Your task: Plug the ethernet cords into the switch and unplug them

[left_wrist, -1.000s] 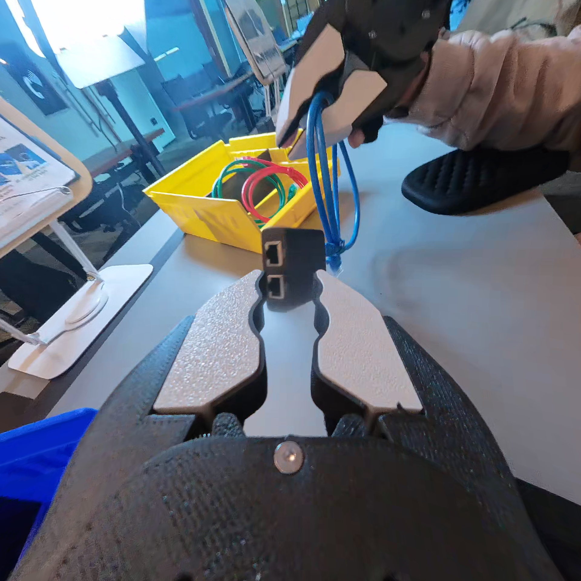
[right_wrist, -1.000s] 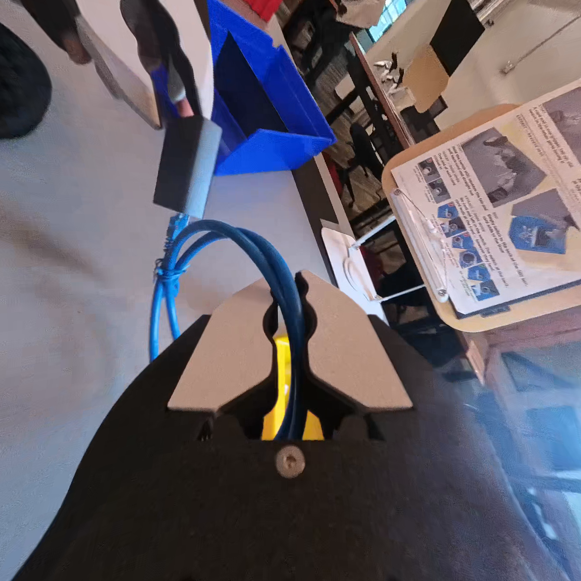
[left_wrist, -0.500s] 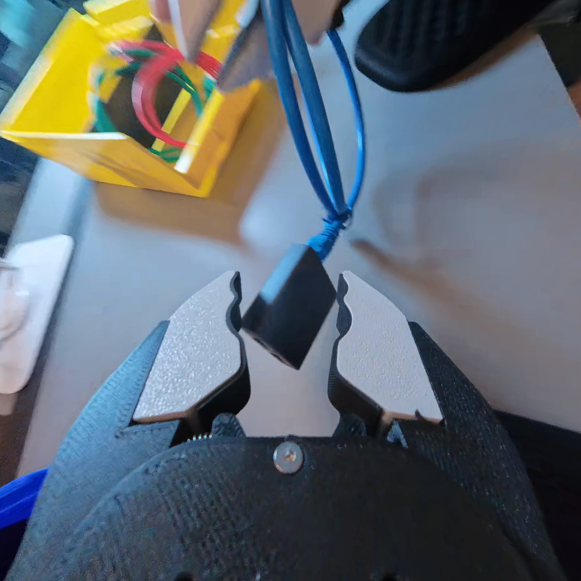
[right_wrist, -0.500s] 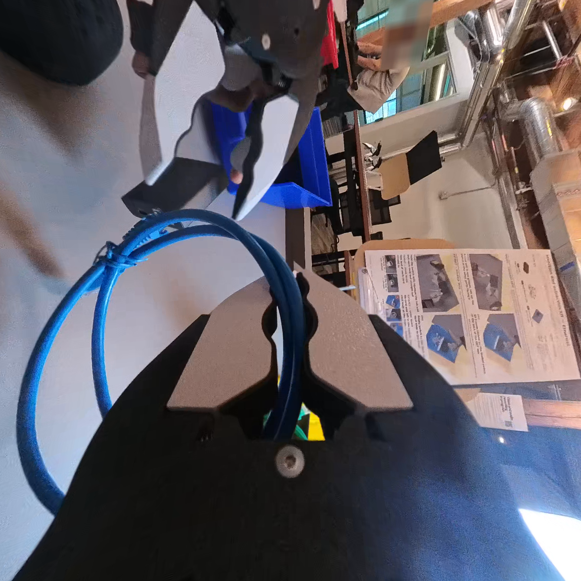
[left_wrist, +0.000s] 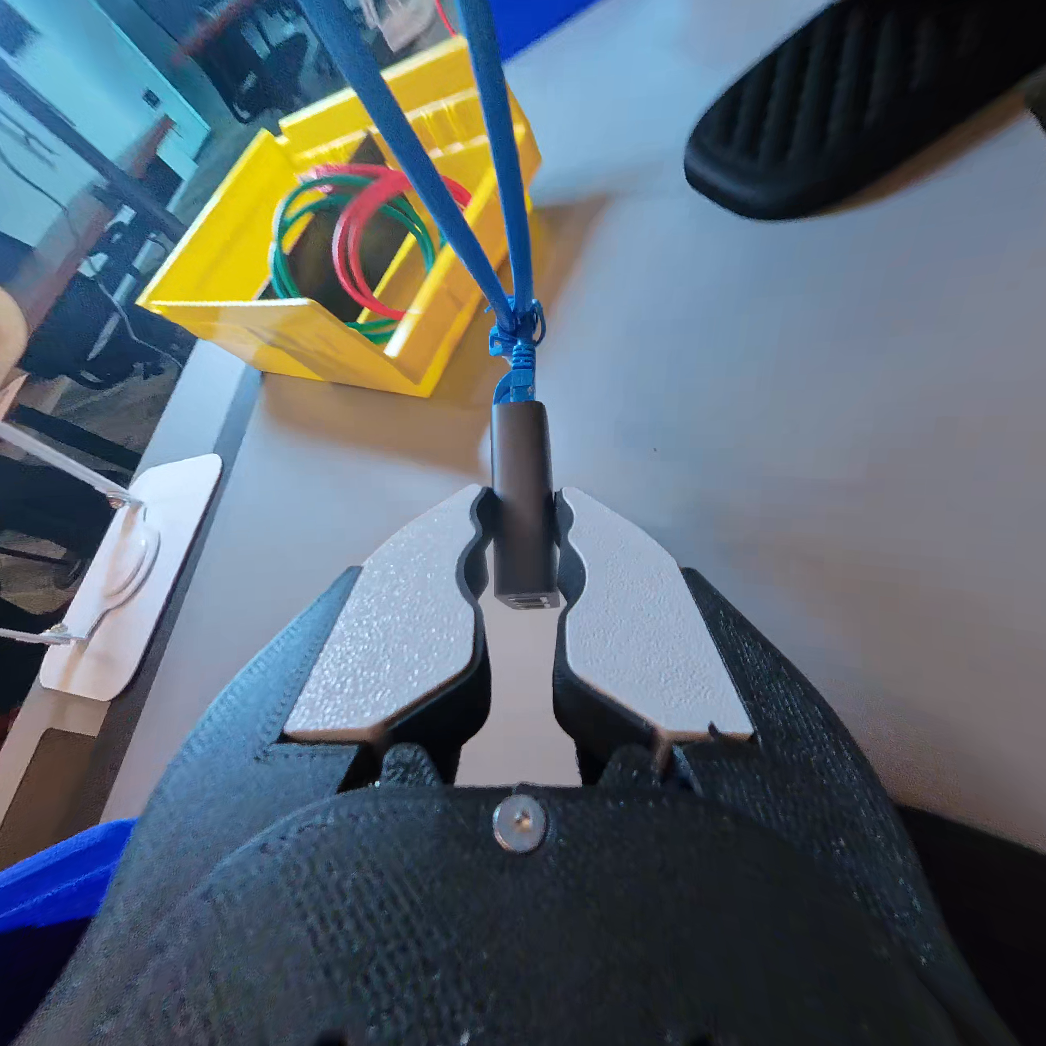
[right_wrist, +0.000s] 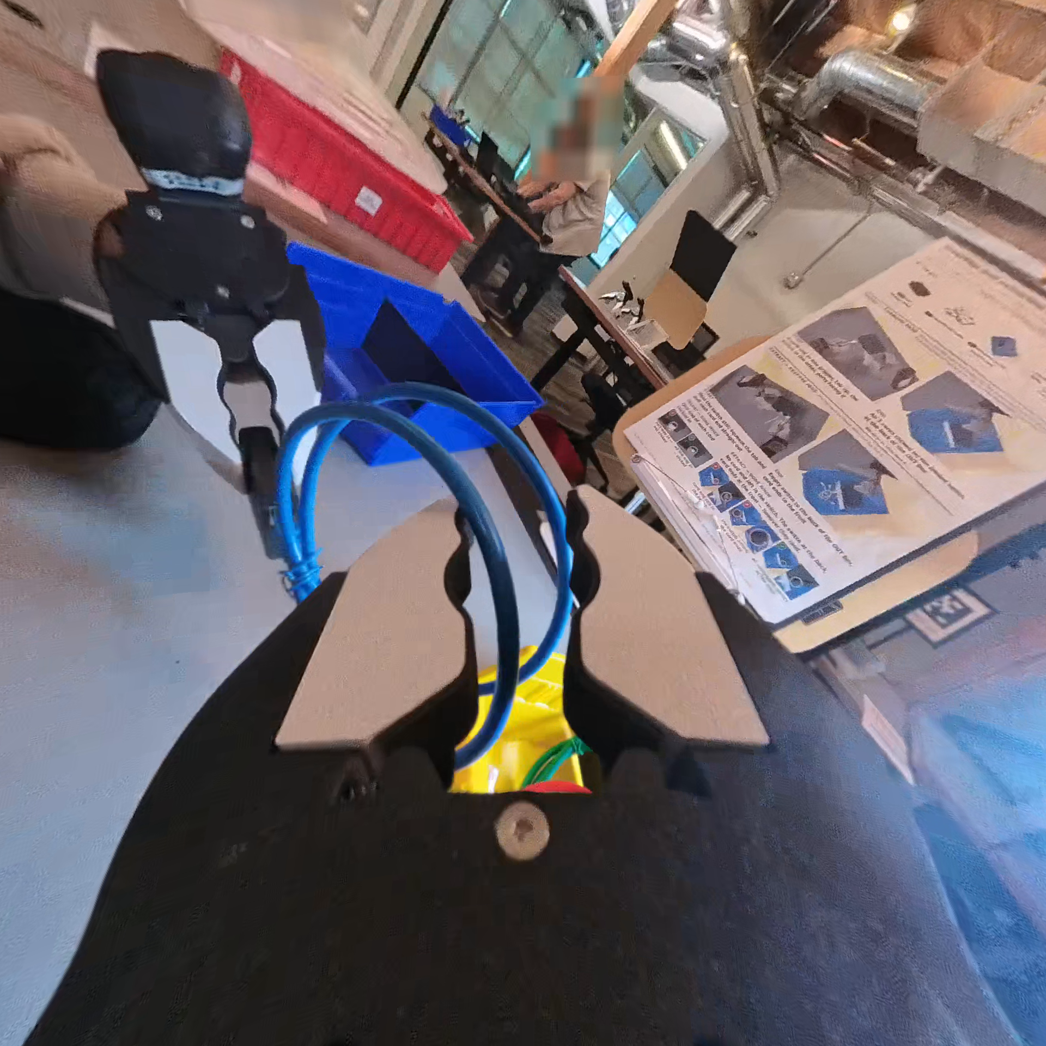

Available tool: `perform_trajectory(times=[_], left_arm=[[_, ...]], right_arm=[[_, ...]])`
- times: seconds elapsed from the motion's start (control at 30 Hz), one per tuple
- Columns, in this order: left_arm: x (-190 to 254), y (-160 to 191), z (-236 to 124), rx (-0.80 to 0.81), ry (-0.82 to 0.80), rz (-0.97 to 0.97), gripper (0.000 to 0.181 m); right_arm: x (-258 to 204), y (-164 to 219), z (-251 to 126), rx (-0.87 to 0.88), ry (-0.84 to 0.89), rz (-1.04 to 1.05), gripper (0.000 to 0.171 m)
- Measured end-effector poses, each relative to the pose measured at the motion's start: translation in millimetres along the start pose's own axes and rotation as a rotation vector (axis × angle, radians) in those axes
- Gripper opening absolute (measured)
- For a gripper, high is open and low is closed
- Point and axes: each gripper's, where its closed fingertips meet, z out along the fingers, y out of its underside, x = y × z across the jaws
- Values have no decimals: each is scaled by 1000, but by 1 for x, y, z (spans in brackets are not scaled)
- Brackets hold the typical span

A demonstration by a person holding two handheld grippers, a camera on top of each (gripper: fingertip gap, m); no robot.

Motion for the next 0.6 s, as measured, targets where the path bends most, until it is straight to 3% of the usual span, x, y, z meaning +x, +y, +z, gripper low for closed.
perform_trajectory(times=[0.13, 0.33, 0.4, 0.5, 0.6], left_arm=[[-18, -11, -12, 67, -87, -31, 21], [-38, -7, -28, 118, -151, -119, 20], [-44, -8, -35, 145, -176, -124, 20], [-44, -13, -37, 167, -183, -93, 20], [-35, -14, -30, 147, -183, -46, 20]], right_arm=[[14, -16, -17, 20, 66, 40, 36], [56, 16, -46, -269, 279, -52, 32], [40, 24, -45, -270, 161, -36, 28], [-20, 18, -13, -144, -86, -21, 26], [-72, 39, 29, -227, -192, -137, 26]])
